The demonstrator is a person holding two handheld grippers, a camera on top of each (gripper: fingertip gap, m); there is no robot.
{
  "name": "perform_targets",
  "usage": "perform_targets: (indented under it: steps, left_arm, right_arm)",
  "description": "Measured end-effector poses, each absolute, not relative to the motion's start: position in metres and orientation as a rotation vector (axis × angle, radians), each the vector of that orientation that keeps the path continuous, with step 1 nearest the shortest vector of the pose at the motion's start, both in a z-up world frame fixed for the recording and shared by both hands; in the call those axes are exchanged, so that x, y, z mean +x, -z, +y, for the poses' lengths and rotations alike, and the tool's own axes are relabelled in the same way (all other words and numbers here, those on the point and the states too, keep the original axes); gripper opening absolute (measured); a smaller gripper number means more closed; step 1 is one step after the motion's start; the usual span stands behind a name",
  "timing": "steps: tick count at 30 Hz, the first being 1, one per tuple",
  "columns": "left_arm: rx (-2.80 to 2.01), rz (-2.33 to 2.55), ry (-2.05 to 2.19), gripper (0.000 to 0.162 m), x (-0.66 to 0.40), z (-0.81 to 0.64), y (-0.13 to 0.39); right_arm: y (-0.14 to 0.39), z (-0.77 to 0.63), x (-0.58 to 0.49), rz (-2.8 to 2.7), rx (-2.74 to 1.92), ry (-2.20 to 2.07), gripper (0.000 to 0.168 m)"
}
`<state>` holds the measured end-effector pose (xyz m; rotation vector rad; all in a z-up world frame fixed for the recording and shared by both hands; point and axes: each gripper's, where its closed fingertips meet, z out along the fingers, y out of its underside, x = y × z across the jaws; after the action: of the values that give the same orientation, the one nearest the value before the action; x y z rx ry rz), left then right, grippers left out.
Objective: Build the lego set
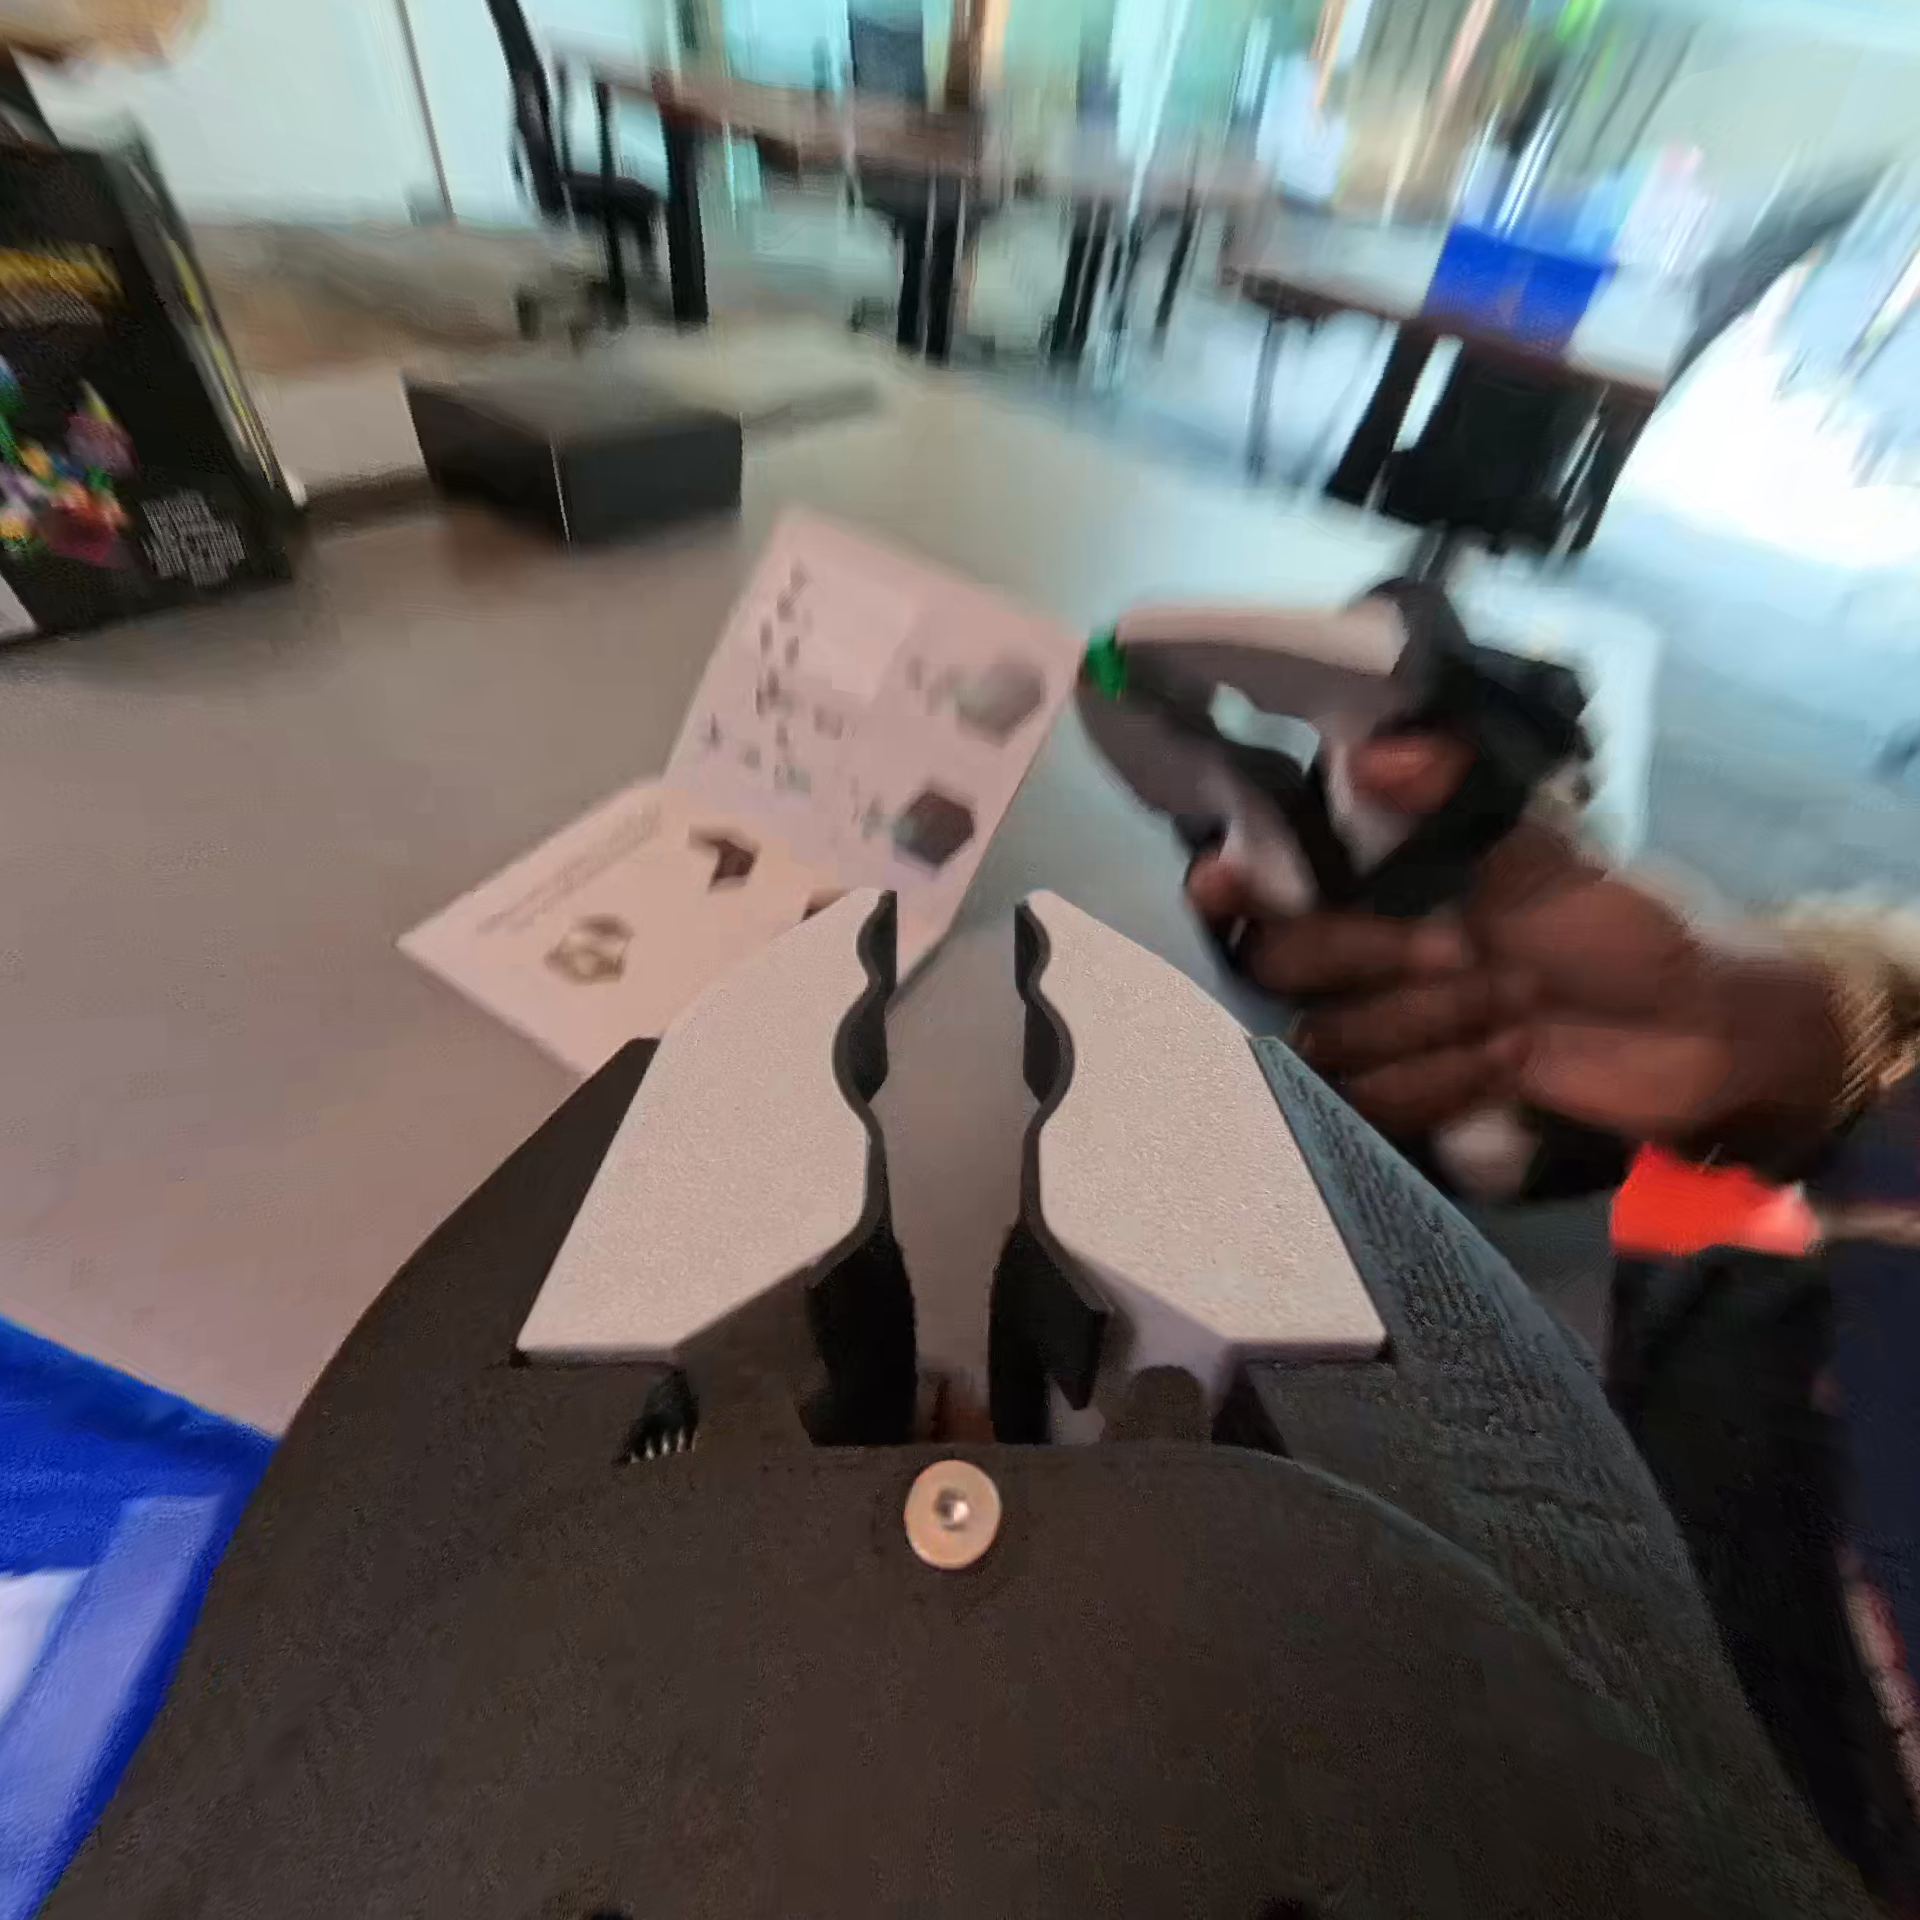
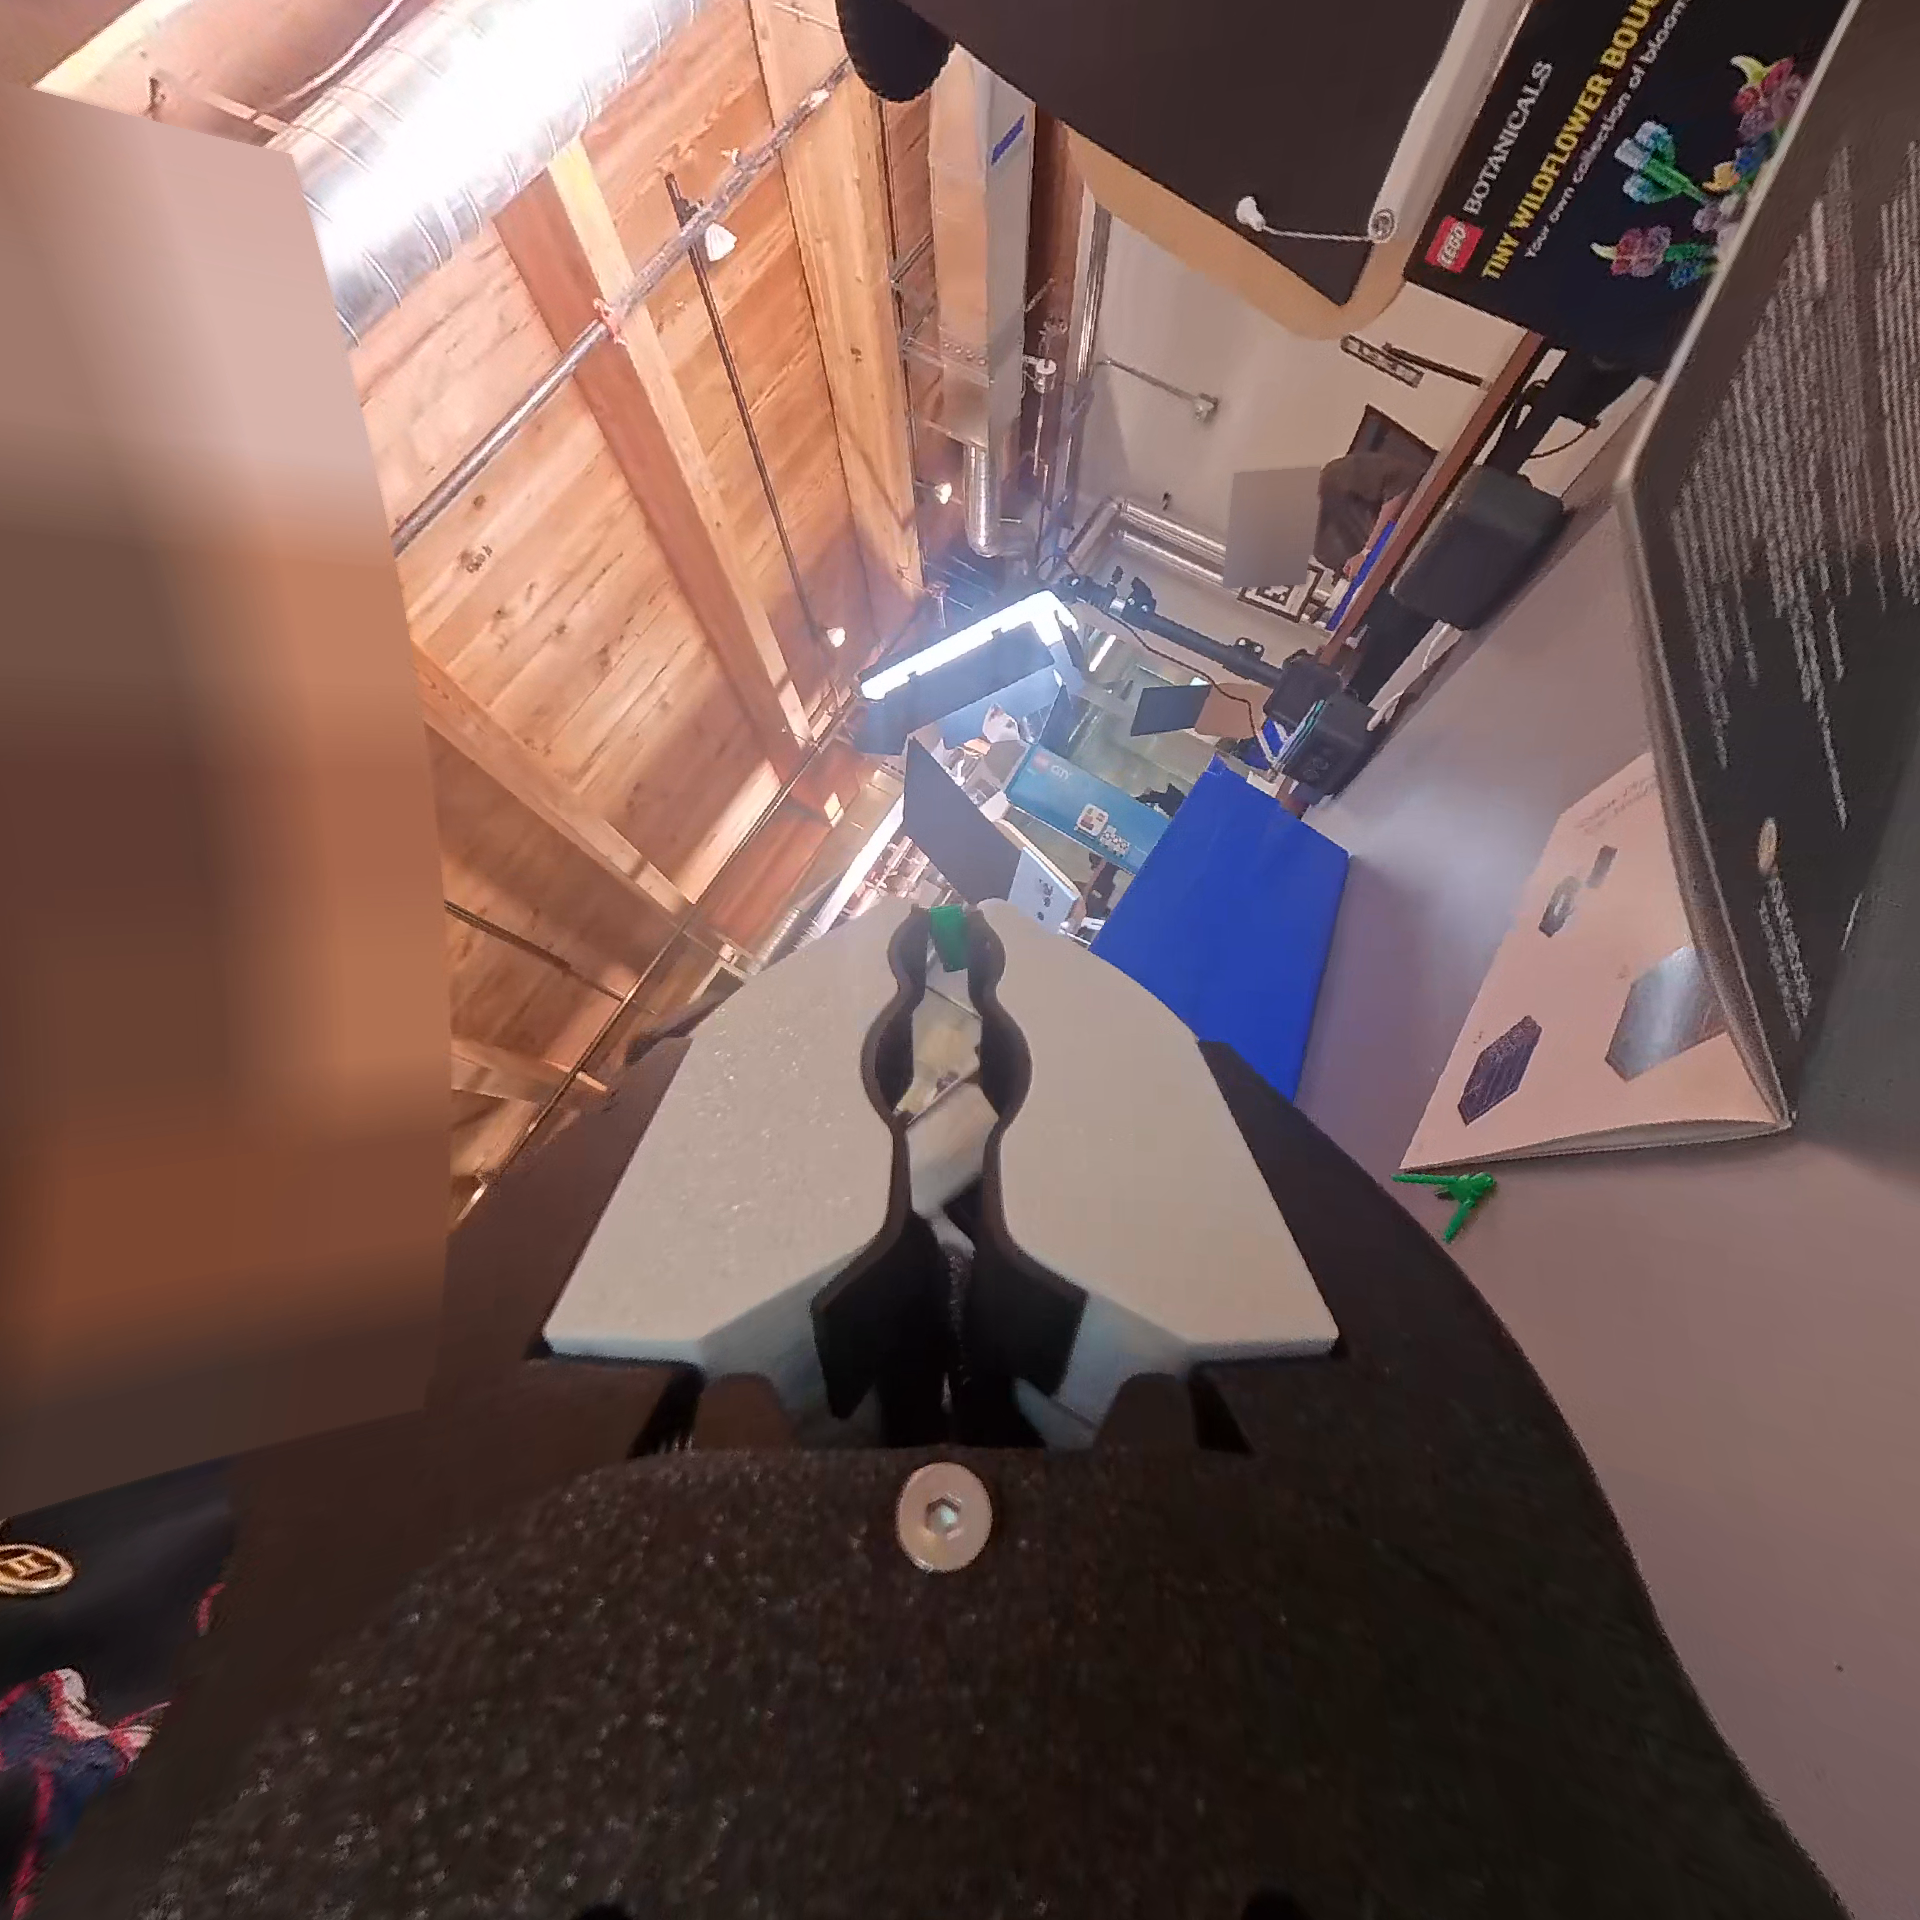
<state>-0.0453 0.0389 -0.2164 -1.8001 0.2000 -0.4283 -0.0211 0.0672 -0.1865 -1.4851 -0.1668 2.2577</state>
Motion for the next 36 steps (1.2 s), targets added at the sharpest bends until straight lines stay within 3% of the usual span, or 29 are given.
perform_targets:
  steps: [8,24,27,32,36]
  left_arm:
    - [-2.282,0.387,0.170,0.022,-0.056,0.053,0.281]
    - [-2.423,0.533,0.100,0.002,-0.059,0.053,0.306]
    - [-2.277,0.475,0.194,0.002,-0.053,0.060,0.289]
    - [-1.667,0.248,0.698,0.001,-0.022,0.061,0.192]
    - [-1.419,0.123,0.873,0.001,-0.016,0.057,0.162]
  right_arm:
    - [0.176,0.067,-0.014,-0.249,-1.431,-2.201,0.007]
    - [0.181,0.075,-0.007,-0.232,-1.436,-2.225,0.008]
    - [0.180,0.076,-0.007,-0.216,-1.431,-2.239,0.007]
    - [0.166,0.081,-0.014,-0.147,-1.352,-2.321,0.007]
    - [0.154,0.078,-0.025,-0.228,-1.315,-2.295,0.008]
